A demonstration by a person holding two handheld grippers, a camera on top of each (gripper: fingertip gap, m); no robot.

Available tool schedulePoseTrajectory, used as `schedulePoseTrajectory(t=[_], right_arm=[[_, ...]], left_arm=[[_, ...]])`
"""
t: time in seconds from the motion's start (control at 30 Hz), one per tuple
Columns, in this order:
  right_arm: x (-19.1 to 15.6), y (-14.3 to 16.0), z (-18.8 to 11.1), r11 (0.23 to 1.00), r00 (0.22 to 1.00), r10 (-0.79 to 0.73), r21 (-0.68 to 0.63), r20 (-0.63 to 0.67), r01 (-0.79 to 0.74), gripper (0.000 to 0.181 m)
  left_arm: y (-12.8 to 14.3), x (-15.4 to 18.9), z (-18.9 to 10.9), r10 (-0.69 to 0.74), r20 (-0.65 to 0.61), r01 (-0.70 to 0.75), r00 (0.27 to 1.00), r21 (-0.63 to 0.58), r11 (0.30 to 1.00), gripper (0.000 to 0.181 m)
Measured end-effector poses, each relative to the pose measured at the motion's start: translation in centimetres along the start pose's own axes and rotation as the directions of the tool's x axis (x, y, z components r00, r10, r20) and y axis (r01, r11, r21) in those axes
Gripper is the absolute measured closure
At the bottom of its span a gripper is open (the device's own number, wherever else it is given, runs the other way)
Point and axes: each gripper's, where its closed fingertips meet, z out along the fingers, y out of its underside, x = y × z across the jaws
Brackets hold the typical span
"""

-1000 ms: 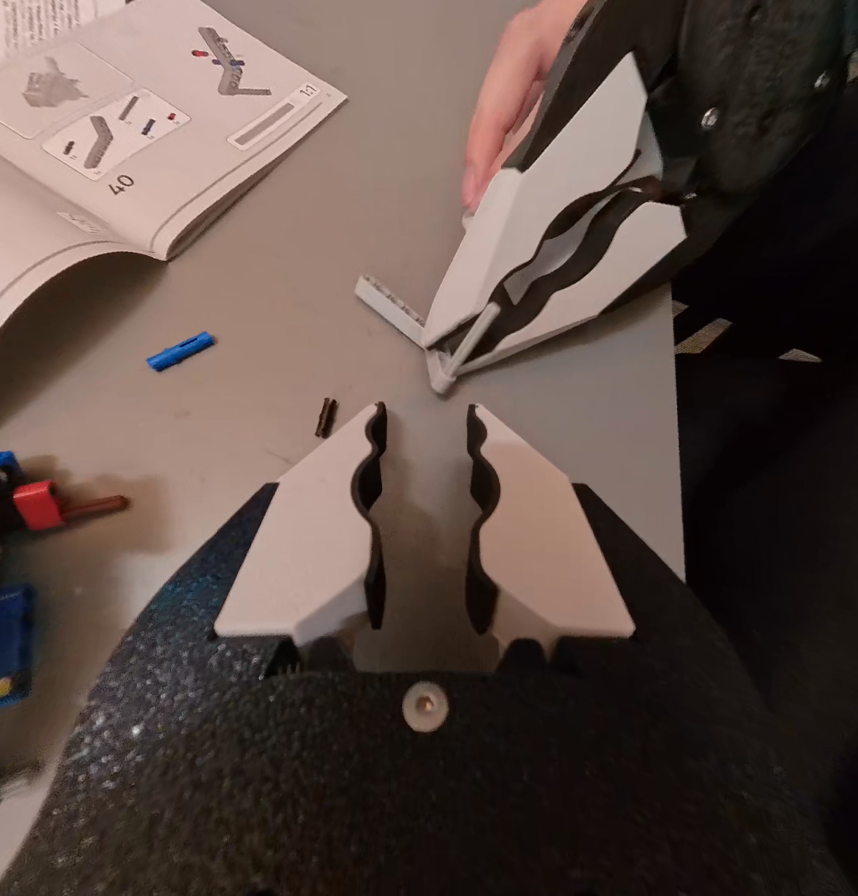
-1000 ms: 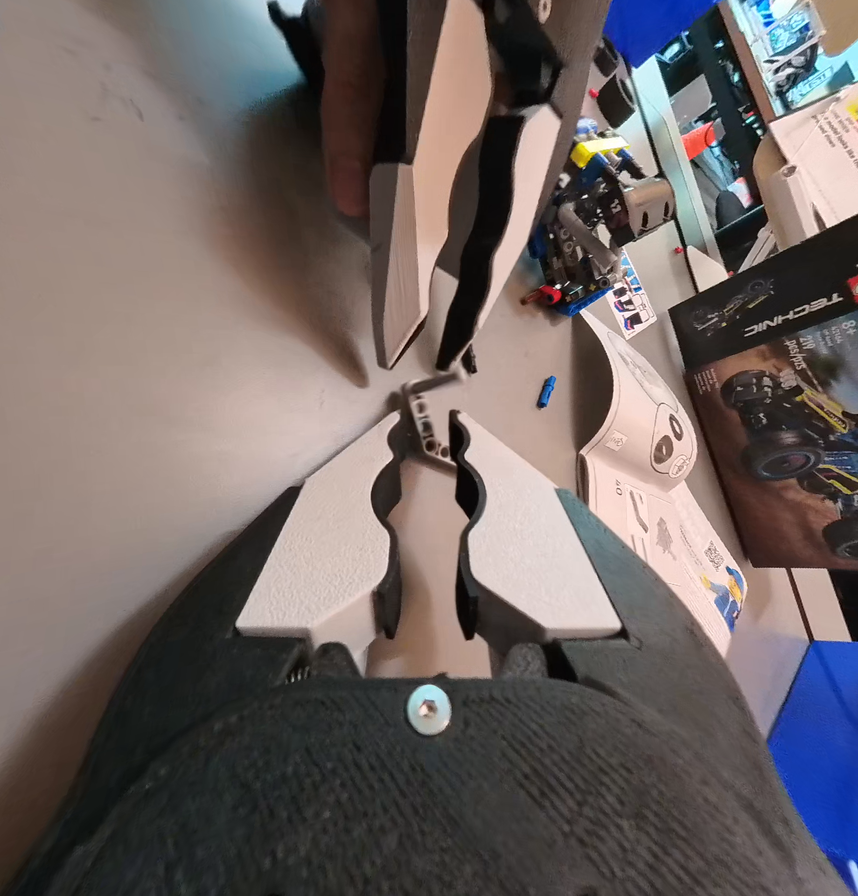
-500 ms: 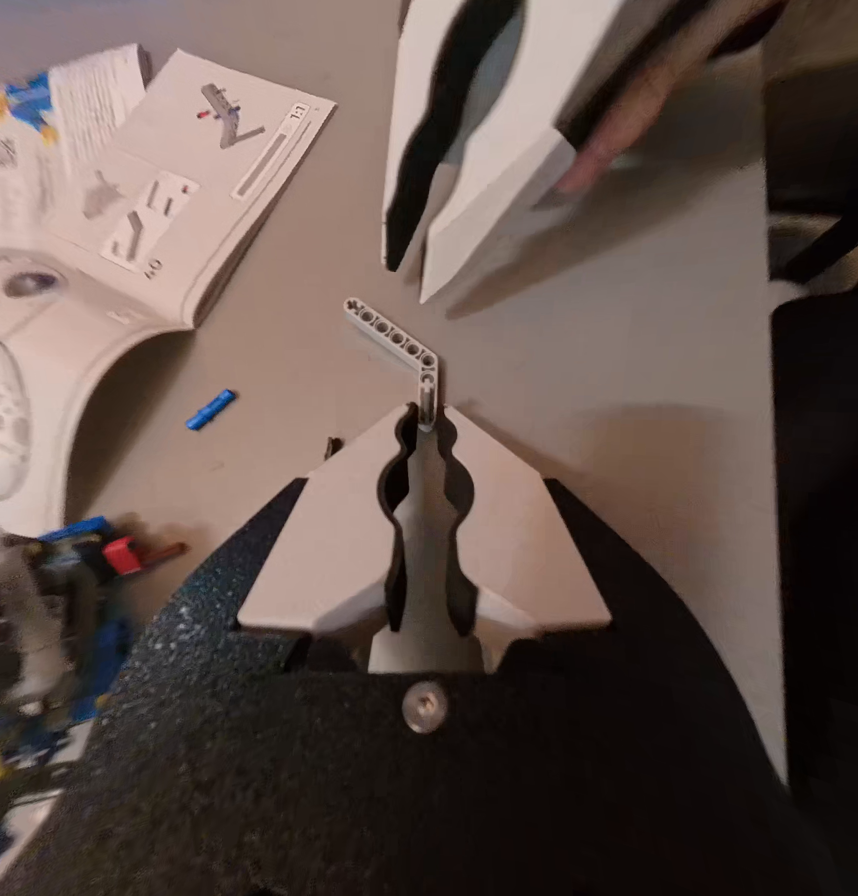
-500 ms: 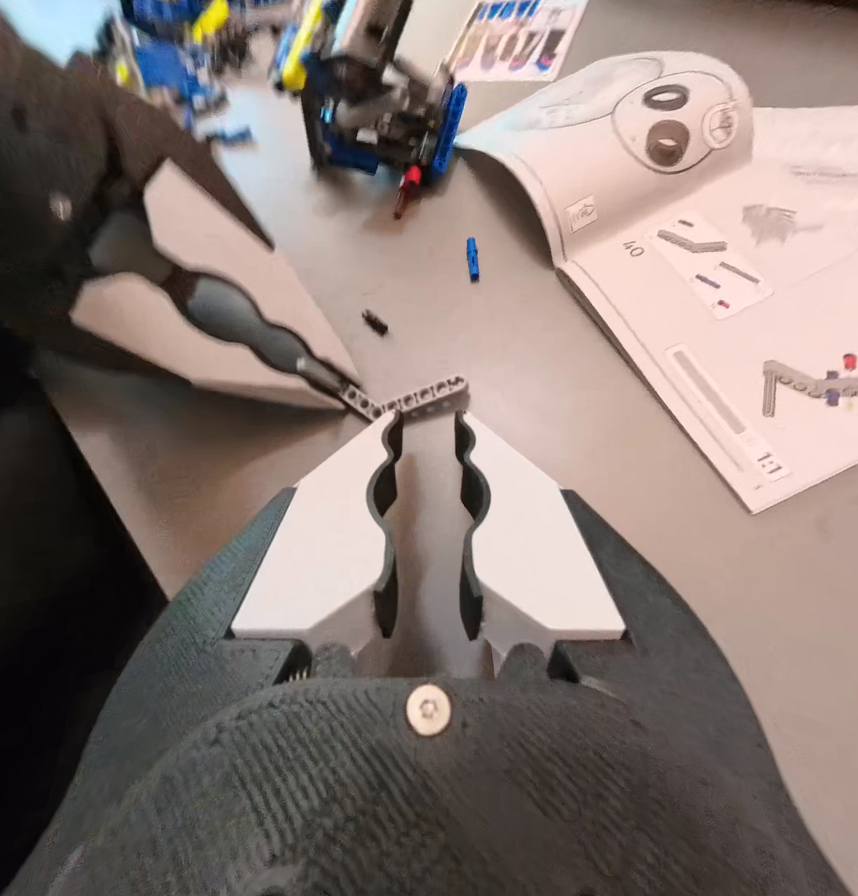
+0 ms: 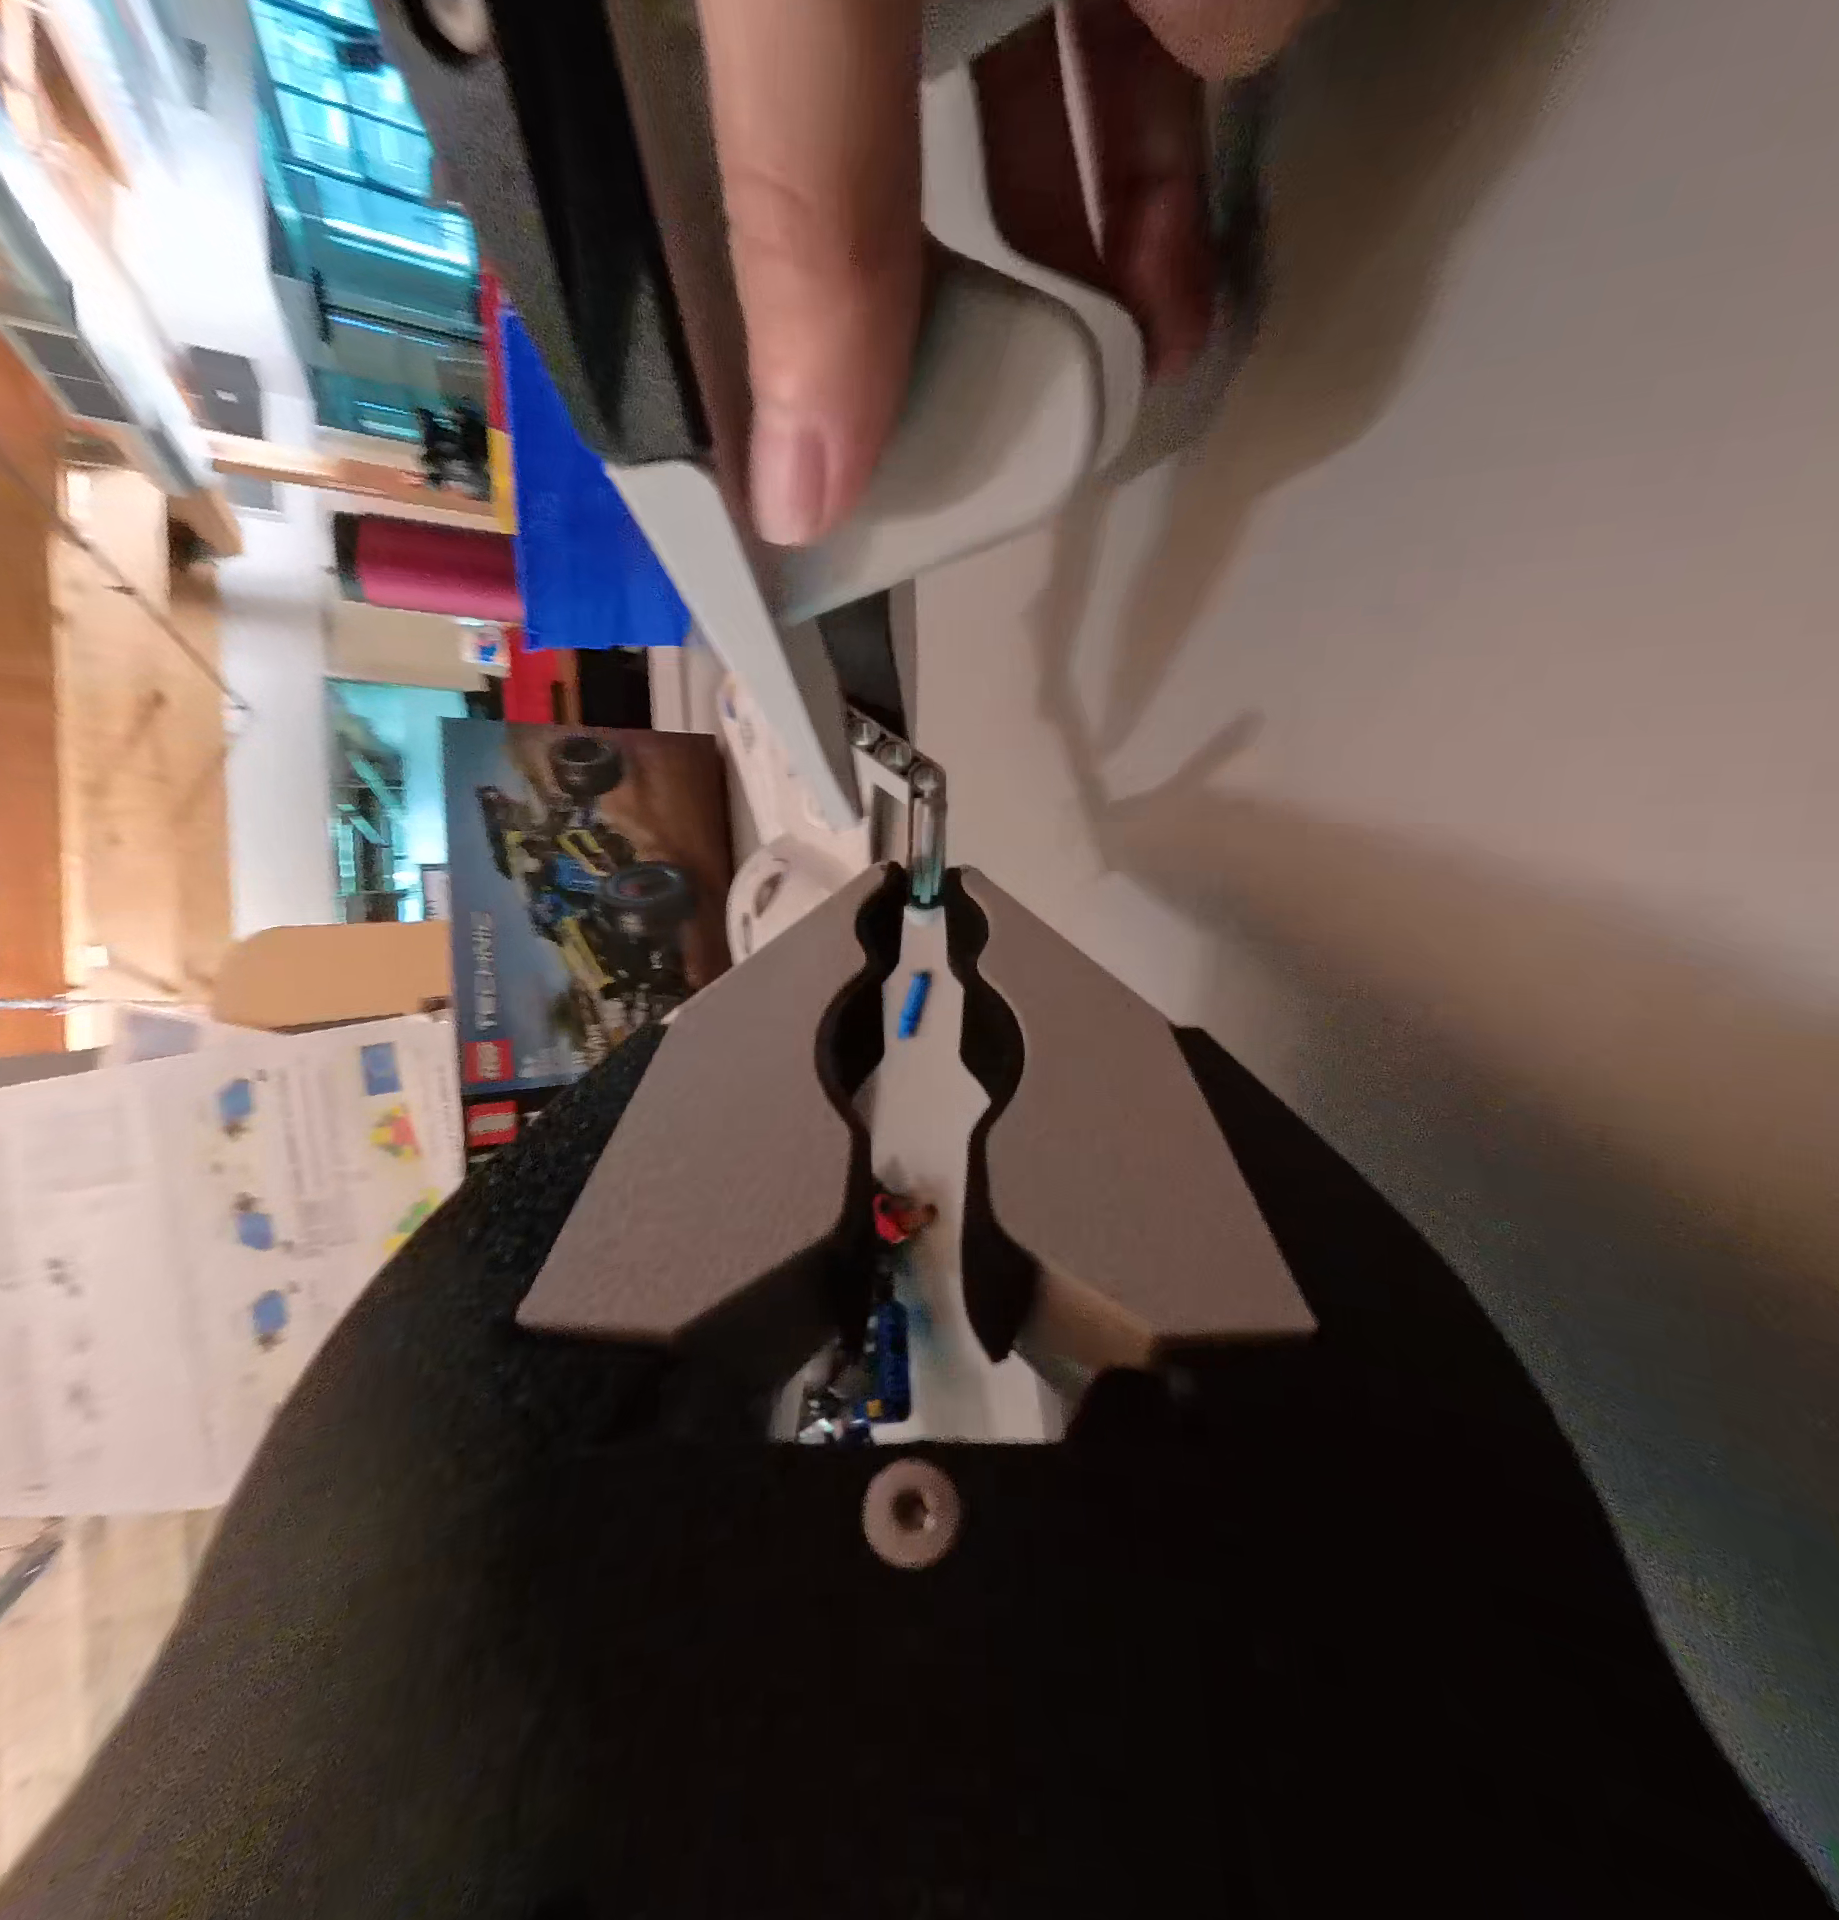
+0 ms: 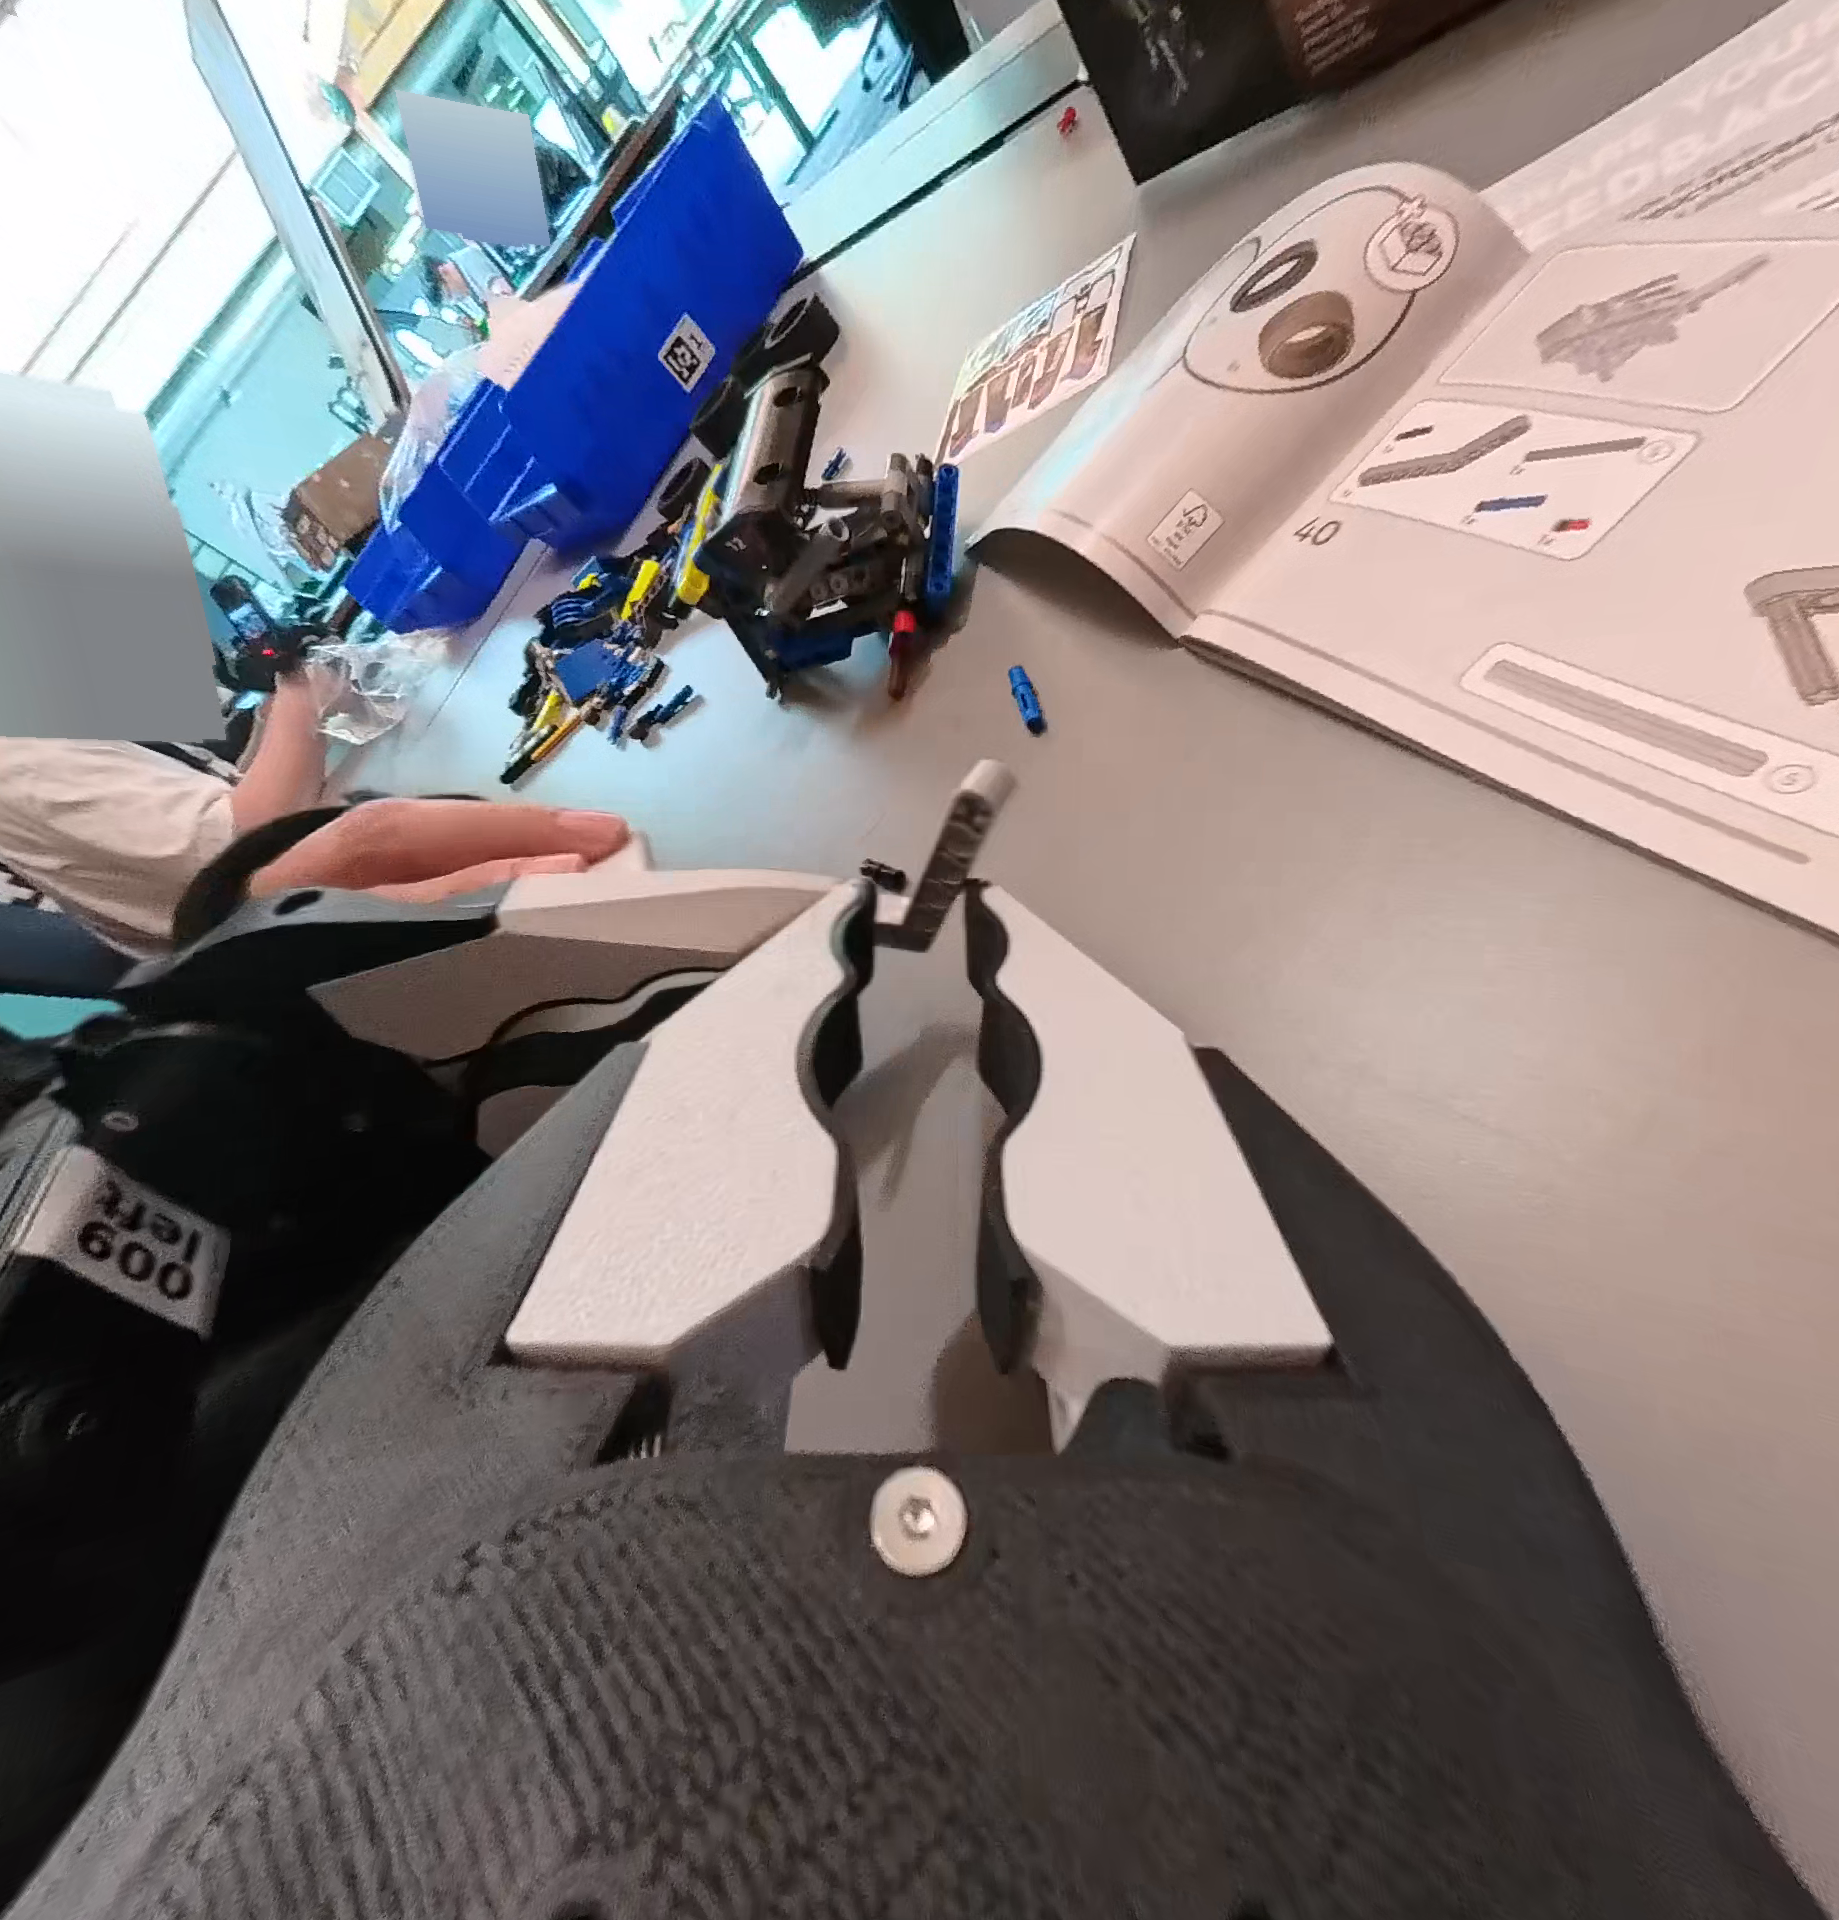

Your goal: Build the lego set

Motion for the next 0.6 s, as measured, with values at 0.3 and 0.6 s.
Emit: schedulePoseTrajectory(t=[0.3, 0.6], right_arm=[[-1.3, -2.0, -1.3, 0.969, 0.969, -0.24, 0.079, 0.066, 0.234, 0.175], [-6.8, -5.0, -3.8, 0.85, 0.838, -0.456, 0.423, 0.298, 0.312, 0.176]], left_arm=[[-2.0, -0.4, -0.8, -0.291, -0.161, 0.315, 0.943, 0.149, 0.938, 0.158], [-3.6, -6.6, -4.7, -0.552, -0.83, 0.987, -0.078, -0.141, 0.073, 0.151]])
